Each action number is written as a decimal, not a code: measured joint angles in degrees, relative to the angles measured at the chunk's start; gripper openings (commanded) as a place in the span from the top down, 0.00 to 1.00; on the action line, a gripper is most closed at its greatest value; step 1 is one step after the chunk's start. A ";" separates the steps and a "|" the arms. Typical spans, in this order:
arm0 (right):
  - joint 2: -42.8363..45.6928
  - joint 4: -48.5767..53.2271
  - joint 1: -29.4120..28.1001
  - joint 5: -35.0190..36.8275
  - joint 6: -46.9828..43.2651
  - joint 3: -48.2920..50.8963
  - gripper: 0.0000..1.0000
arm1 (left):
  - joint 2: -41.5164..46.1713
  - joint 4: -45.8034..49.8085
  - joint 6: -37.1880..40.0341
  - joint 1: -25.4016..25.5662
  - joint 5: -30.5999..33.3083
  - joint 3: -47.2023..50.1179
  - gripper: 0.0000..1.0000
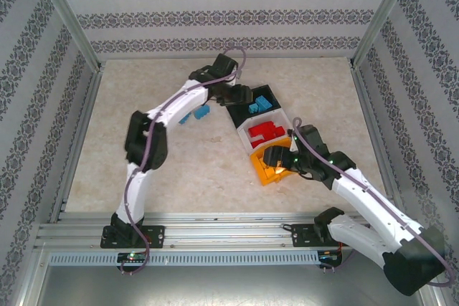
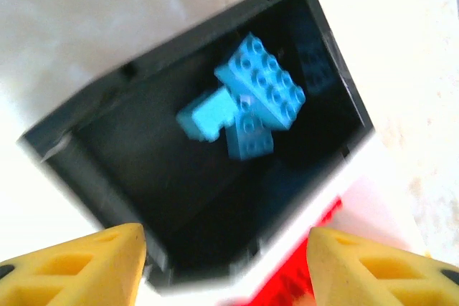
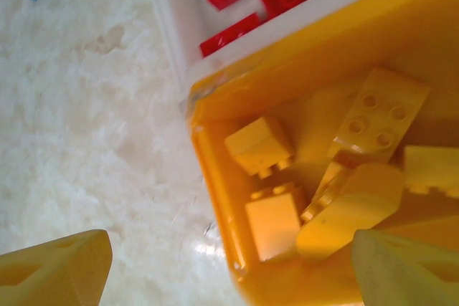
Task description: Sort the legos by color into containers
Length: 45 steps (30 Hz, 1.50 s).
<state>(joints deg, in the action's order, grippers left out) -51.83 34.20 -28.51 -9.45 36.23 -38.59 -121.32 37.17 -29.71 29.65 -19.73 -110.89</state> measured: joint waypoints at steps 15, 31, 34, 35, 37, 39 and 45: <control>-8.00 4.22 -11.93 2.23 2.40 -6.16 0.08 | 49.62 5.84 9.79 -5.62 3.72 40.02 0.27; -47.91 7.85 -12.96 6.12 -7.06 -46.47 0.06 | 54.93 3.45 16.61 -19.82 8.98 54.88 0.25; -56.04 9.46 -12.94 6.73 -11.10 -57.37 0.05 | 56.22 1.22 16.83 -20.24 10.47 55.45 0.25; -58.86 10.27 -12.87 6.86 -12.63 -61.18 0.05 | 56.70 0.59 16.90 -20.41 10.86 55.87 0.25; -63.69 11.58 -12.85 7.26 -14.97 -67.65 0.05 | 57.09 0.31 16.96 -20.68 11.50 56.26 0.24; -68.06 13.14 -12.83 7.69 -17.11 -73.29 0.05 | 57.09 -0.13 17.14 -20.76 12.55 56.46 0.24; -78.31 17.59 -12.09 8.22 -21.88 -86.25 0.05 | 57.11 -0.39 17.40 -20.79 14.56 56.78 0.23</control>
<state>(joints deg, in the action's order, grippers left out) -130.15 51.79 -40.60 -1.23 14.35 -124.84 -64.20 36.77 -12.32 8.86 -5.17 -54.11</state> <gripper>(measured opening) 0.951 0.768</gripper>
